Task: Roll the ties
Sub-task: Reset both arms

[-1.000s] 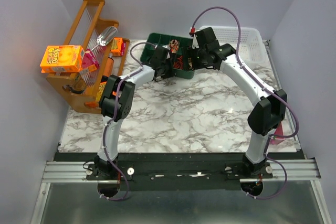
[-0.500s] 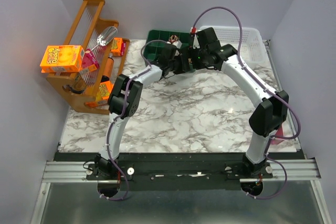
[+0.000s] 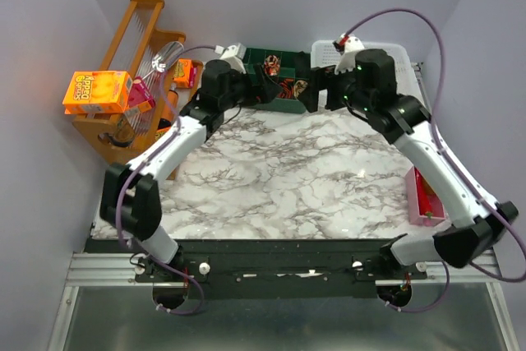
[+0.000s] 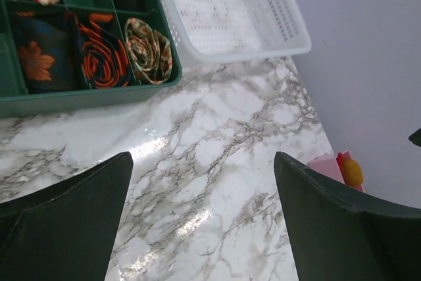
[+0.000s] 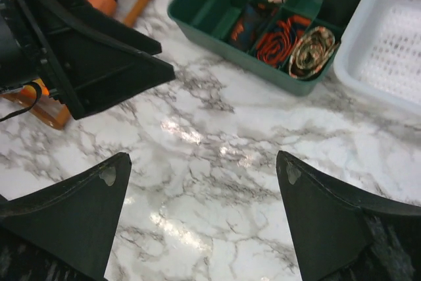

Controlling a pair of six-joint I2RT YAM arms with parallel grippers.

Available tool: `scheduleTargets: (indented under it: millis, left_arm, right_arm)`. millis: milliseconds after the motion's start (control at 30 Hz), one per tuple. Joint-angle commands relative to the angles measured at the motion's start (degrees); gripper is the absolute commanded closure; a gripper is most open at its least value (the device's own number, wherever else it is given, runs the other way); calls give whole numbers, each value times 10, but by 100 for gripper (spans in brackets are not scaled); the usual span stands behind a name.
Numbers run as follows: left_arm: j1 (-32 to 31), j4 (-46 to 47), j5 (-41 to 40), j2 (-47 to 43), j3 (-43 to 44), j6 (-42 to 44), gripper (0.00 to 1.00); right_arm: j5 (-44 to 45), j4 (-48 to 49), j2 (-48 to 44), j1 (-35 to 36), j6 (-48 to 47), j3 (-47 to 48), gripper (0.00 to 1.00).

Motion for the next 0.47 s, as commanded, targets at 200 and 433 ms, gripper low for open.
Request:
scheduleTargets:
  millis: [200,433]
  left_arm:
    - [9,-111,-141,-194,-50,55,1]
    - [9,-82,-120,-248,-97,57,1]
  right_arm:
    - [12,127,-156,-2,-10,-108,0]
    - [-20,132,-154,-2,-1,-108,0]
